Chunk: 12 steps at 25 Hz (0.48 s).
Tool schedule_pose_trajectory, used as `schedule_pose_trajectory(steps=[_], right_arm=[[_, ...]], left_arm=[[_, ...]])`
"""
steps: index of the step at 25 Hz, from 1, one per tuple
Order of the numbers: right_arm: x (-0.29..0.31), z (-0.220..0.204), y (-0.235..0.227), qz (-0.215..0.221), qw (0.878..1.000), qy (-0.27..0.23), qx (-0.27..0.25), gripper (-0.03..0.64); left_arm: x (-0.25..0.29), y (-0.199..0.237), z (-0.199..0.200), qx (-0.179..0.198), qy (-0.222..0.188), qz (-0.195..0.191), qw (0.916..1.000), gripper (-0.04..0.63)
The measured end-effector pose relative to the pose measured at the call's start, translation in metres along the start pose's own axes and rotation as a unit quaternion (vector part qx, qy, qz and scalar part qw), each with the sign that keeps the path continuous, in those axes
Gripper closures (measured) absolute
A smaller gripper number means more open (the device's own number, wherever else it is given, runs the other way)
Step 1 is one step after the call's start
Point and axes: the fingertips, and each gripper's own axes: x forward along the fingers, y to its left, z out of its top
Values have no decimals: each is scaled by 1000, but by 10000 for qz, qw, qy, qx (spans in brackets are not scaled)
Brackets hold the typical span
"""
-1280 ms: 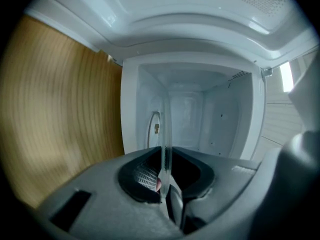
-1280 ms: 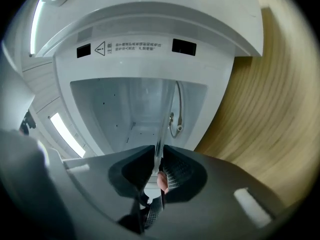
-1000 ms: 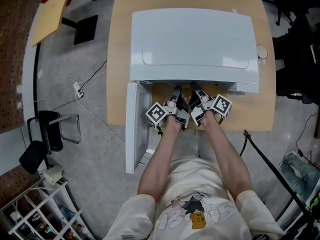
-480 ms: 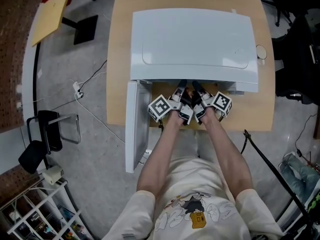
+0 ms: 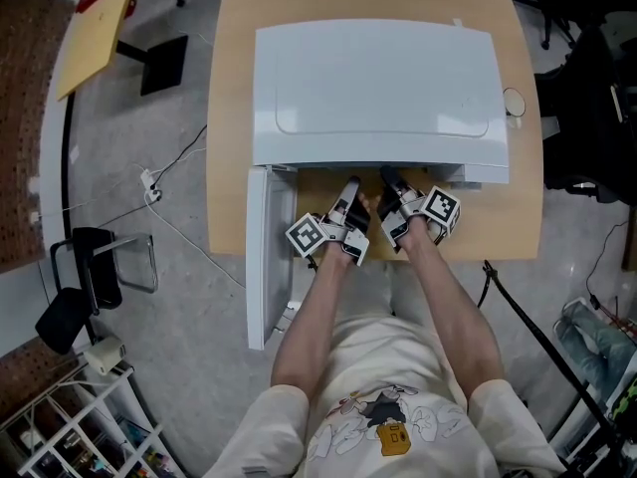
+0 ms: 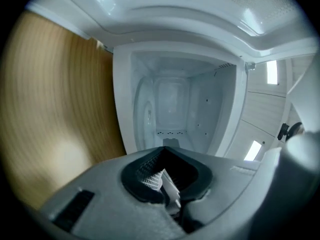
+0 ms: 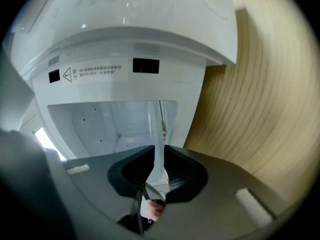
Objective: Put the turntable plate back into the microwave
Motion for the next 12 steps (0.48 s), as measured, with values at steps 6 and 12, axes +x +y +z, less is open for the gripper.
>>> schedule_pose_trajectory(steps=[6,12], right_arm=[[-9,-11,-12,-27,9998,-94,144,525],[-2,-20,-7,55,10000,21,-74,556]], left_arm=[[-11,22,7,-21,-222,227,9995,595],[0,29,9,-39,-228,295,9993,591]])
